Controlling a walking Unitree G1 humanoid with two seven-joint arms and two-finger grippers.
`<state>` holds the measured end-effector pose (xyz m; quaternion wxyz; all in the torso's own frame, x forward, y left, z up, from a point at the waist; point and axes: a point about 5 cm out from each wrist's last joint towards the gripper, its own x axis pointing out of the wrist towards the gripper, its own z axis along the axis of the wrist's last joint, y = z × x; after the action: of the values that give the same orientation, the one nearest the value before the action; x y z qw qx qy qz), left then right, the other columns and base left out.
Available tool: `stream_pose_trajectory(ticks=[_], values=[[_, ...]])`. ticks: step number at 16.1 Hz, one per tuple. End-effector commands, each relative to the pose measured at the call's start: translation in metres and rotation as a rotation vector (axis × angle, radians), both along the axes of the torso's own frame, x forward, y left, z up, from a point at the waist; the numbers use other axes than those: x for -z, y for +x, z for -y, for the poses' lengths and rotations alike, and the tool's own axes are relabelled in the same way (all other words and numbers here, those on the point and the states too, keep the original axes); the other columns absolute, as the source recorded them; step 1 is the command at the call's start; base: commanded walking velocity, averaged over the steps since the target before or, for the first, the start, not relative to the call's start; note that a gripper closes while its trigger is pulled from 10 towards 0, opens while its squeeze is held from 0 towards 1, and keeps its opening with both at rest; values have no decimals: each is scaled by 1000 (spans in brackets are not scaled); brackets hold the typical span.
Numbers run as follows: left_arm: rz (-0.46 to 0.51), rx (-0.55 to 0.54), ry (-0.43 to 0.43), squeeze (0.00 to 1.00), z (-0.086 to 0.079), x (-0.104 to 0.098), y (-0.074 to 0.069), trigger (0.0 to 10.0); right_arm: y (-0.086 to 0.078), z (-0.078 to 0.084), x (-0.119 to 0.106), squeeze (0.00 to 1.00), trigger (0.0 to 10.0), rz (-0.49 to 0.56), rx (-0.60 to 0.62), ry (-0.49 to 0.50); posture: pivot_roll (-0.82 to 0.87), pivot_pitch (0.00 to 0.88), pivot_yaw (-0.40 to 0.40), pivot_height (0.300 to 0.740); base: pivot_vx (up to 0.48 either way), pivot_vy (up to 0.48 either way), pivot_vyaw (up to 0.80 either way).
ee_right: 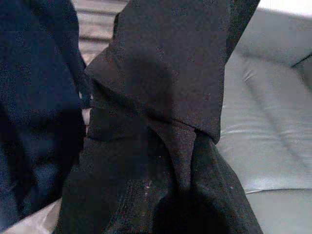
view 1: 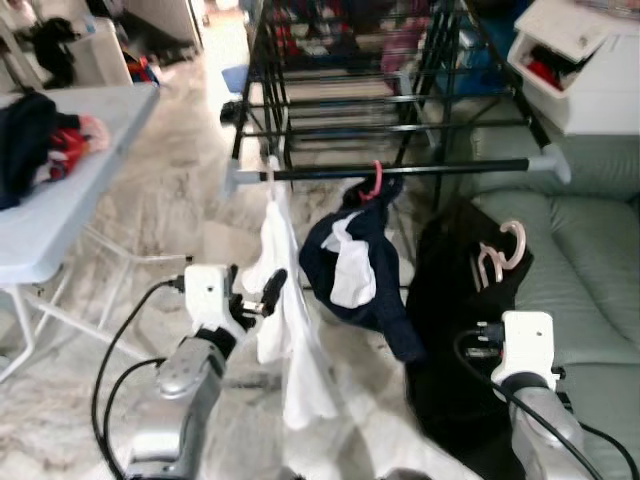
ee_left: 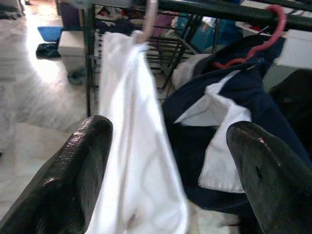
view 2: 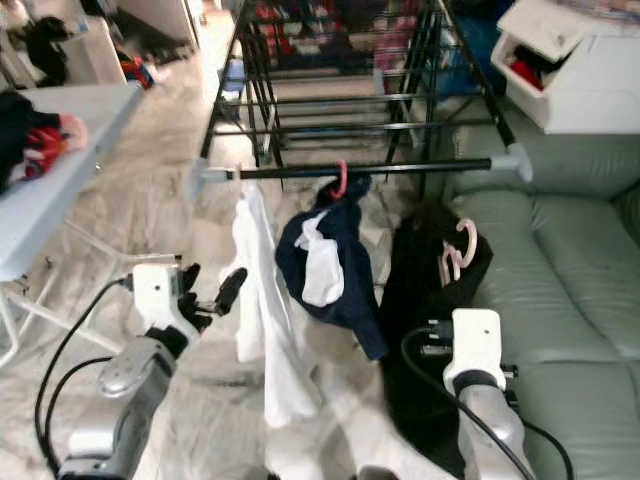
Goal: Hang hanger
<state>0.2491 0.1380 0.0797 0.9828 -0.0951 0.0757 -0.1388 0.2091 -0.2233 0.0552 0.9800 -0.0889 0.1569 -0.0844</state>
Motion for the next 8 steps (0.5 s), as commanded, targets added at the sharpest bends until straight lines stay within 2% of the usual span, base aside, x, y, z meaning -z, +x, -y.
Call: stream_pose_trajectory(ticks=[1, 5, 8], values=[[17, 7, 6, 0, -1, -4, 2, 10000, 6, 6, -17, 0, 10000, 86, 26, -33, -71, 0, 46, 740, 0, 0, 0], [27, 34, -1, 0, 2, -6, 2, 10000, 8, 18, -21, 0, 10000, 108, 80, -79, -73, 0, 48, 740, 0, 0, 0], [30, 43, -6, 0, 2, -6, 2, 10000, 10, 16, -21, 0, 10000, 109, 69, -71, -73, 0, 48, 740, 316, 0, 0]])
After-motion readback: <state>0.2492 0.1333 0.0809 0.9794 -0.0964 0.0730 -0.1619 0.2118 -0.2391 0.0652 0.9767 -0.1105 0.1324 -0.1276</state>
